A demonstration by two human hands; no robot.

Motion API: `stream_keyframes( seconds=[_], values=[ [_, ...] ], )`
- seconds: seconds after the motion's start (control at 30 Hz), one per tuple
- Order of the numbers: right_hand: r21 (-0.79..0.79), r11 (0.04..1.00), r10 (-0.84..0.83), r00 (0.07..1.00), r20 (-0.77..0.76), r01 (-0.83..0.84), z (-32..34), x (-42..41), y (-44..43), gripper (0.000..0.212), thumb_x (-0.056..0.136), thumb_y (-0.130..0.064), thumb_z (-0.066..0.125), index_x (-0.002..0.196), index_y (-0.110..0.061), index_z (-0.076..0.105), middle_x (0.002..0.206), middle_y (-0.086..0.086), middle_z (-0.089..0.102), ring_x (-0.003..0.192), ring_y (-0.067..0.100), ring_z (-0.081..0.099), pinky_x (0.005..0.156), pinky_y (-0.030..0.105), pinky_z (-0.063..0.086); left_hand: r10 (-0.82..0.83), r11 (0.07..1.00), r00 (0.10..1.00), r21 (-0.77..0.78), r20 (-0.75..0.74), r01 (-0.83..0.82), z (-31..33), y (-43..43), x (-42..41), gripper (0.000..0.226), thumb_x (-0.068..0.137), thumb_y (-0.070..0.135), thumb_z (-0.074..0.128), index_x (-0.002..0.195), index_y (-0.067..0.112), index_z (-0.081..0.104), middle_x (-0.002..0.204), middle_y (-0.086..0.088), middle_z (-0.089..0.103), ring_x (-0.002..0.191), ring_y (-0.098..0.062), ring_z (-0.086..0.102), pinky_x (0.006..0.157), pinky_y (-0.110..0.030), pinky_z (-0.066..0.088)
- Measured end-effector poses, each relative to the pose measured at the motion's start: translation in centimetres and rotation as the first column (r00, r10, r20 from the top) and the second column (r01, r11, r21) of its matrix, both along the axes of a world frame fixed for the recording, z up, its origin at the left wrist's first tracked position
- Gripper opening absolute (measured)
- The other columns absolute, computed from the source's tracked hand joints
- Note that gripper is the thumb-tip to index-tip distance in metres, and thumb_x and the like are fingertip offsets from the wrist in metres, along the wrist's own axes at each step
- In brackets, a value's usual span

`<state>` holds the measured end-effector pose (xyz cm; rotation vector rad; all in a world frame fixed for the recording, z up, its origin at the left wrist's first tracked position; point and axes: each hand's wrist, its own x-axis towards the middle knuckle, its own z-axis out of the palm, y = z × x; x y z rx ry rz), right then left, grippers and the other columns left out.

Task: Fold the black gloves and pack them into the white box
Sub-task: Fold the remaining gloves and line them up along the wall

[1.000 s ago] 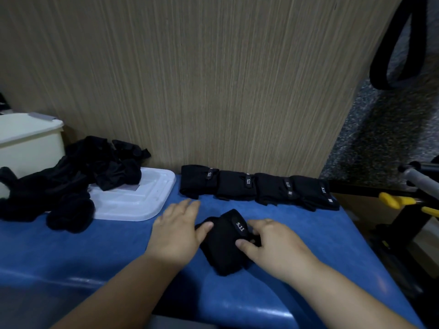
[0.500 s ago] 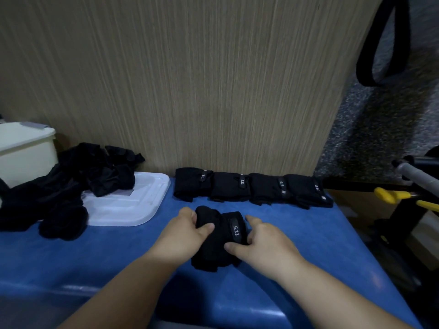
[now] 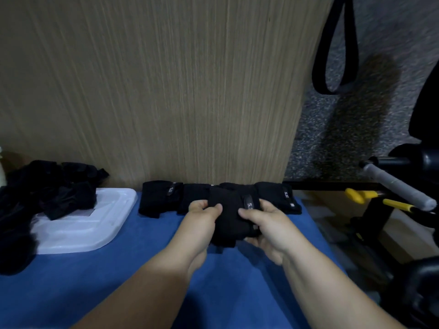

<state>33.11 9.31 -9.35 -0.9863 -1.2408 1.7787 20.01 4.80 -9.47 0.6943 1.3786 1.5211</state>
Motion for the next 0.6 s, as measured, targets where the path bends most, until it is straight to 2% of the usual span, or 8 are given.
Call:
stream_keyframes(
  seconds=[0.07, 0.17, 0.3, 0.4, 0.5, 0.6],
  values=[
    [0.031, 0.995, -0.099, 0.995, -0.019, 0.1, 0.2, 0.7, 1.4, 0.024, 0.089, -0.007, 0.061, 0.111, -0.016, 0.059, 0.098, 0.008, 0.072, 0.085, 0.021, 0.067, 0.069, 0.033, 0.053, -0.046, 0.999, 0.999, -0.006, -0.015, 0.046, 0.5, 1.7, 1.1, 0.017, 0.096, 0.019, 0.054, 0.112, 0.017, 0.051, 0.105, -0.006, 0.065, 0.101, -0.021, 0.062, 0.09, -0.036, 0.05],
    [0.053, 0.974, -0.217, 0.976, -0.029, 0.218, 0.6, 2.0, 3.9, 0.02, 0.09, -0.006, 0.06, 0.107, -0.017, 0.058, 0.097, 0.006, 0.069, 0.082, 0.018, 0.065, 0.057, 0.027, 0.049, -0.119, 0.993, 0.99, -0.008, -0.08, 0.119, 1.3, 4.5, 2.6, 0.012, 0.096, 0.02, 0.054, 0.108, 0.016, 0.053, 0.108, -0.011, 0.065, 0.102, -0.024, 0.063, 0.093, -0.042, 0.052],
    [0.136, 0.931, -0.342, 0.94, 0.008, 0.338, 1.3, 3.9, 7.0, 0.026, 0.09, -0.009, 0.062, 0.113, -0.016, 0.053, 0.1, 0.005, 0.064, 0.084, 0.017, 0.062, 0.06, 0.031, 0.049, -0.131, 0.991, 0.978, 0.0, -0.162, 0.133, 2.0, 8.3, 4.8, 0.018, 0.094, 0.02, 0.057, 0.111, 0.016, 0.052, 0.108, -0.011, 0.066, 0.1, -0.025, 0.064, 0.091, -0.045, 0.053],
    [0.314, 0.841, -0.506, 0.846, 0.169, 0.44, 0.4, 5.5, 8.8, 0.034, 0.083, -0.022, 0.072, 0.11, -0.021, 0.051, 0.104, 0.005, 0.063, 0.089, 0.021, 0.063, 0.069, 0.04, 0.055, -0.109, 0.994, 0.96, -0.006, -0.259, 0.111, 1.8, 10.6, 6.1, 0.026, 0.092, 0.021, 0.06, 0.114, 0.016, 0.048, 0.107, -0.008, 0.063, 0.1, -0.022, 0.062, 0.091, -0.04, 0.053],
    [0.448, 0.773, -0.604, 0.737, 0.304, 0.449, -0.2, 6.4, 9.6, 0.042, 0.076, -0.034, 0.076, 0.106, -0.03, 0.046, 0.104, 0.003, 0.062, 0.094, 0.025, 0.062, 0.084, 0.05, 0.054, -0.069, 0.998, 0.934, -0.016, -0.35, 0.068, 1.2, 12.2, 6.9, 0.027, 0.091, 0.019, 0.059, 0.11, 0.018, 0.04, 0.103, -0.005, 0.059, 0.094, -0.019, 0.059, 0.083, -0.032, 0.051],
    [0.51, 0.753, -0.622, 0.702, 0.347, 0.415, -0.6, 6.6, 10.3, 0.035, 0.084, -0.033, 0.071, 0.105, -0.025, 0.045, 0.099, 0.002, 0.055, 0.09, 0.022, 0.054, 0.084, 0.041, 0.05, -0.051, 0.999, 0.887, -0.024, -0.459, 0.045, 1.0, 12.9, 7.1, 0.028, 0.093, 0.019, 0.056, 0.11, 0.019, 0.034, 0.095, -0.002, 0.055, 0.083, -0.014, 0.055, 0.077, -0.031, 0.049]
  ],
)
